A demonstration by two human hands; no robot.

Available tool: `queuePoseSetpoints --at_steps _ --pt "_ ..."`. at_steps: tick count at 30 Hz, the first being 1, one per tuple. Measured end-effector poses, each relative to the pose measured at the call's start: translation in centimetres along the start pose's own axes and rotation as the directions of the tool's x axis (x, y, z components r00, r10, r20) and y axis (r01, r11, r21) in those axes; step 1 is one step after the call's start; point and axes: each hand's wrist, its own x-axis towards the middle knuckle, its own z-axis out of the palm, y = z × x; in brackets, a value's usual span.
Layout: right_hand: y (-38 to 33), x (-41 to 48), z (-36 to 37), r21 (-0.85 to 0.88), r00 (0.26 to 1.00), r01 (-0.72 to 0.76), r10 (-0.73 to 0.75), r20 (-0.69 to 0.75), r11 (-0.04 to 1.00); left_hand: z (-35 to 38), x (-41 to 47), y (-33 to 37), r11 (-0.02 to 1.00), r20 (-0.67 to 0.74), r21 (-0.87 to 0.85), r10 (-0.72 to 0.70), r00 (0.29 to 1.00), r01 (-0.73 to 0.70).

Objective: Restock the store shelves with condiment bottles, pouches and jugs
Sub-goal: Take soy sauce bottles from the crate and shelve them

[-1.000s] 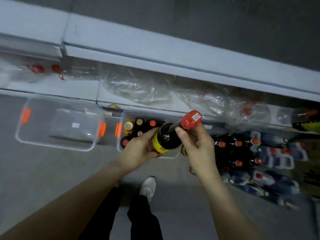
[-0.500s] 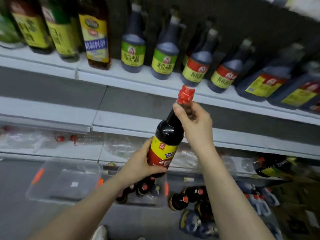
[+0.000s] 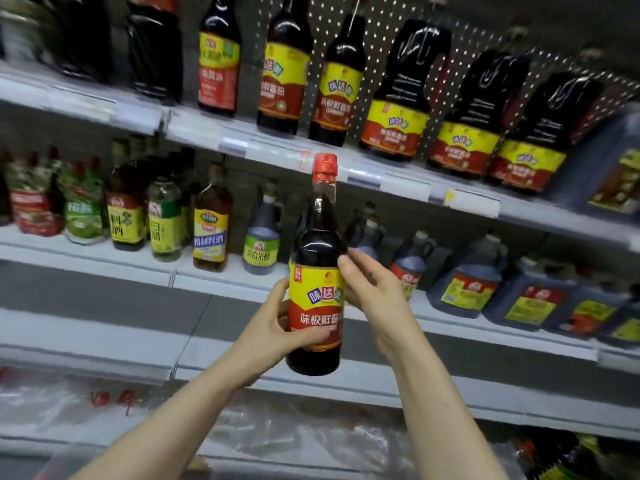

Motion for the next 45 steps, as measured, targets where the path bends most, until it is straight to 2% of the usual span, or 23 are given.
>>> queuePoseSetpoints --at_steps 3,7,16,21,28,33,38,41,45 --pt "-0.4 -0.4 -0.8 0.018 0.986 -0.026 0.023 0.162 1.0 -0.9 1.4 3.2 0.999 0.029 -0.015 0.039 0.999 -0.039" --pt "-2.2 0.3 -1.4 0.029 0.974 0.025 -0.031 0.223 0.999 -1.6 2.7 6.6 0.998 0.06 -0.014 0.07 0.996 -0.069" --pt "-7.3 4.2 -0.2 0.042 0.962 0.198 -0.202 0.182 0.979 -4.2 6.7 12.1 0.975 0.134 0.042 0.21 0.968 -0.218" --pt "-10.5 7.7 2.1 -0.006 0.94 0.304 -0.299 0.162 0.953 -7.6 10.2 15.5 0.93 0.195 0.142 0.309 0.931 -0.338" --pt "-13.9 13.4 5.8 -0.044 0.902 0.423 -0.417 0.109 0.905 -12.3 15.7 19.2 0.878 0.168 0.238 0.384 0.908 -0.415" --pt "-15.0 16.3 6.8 -0.07 0.899 0.438 -0.433 0.07 0.896 -13.9 18.5 20.7 0.867 0.196 0.239 0.398 0.896 -0.437" --pt "-15.7 17.8 6.2 -0.084 0.883 0.469 -0.47 0.007 0.879 -13.3 21.0 21.9 0.792 0.201 0.359 0.451 0.87 -0.494" --pt "-16.1 18.1 4.8 -0.08 0.889 0.454 -0.457 -0.023 0.887 -11.6 22.1 22.2 0.775 0.218 0.362 0.47 0.855 -0.519" --pt "-16.5 18.7 3.5 -0.072 0.892 0.45 -0.452 -0.022 0.89 -10.2 23.1 22.0 0.735 0.153 0.419 0.521 0.84 -0.533"
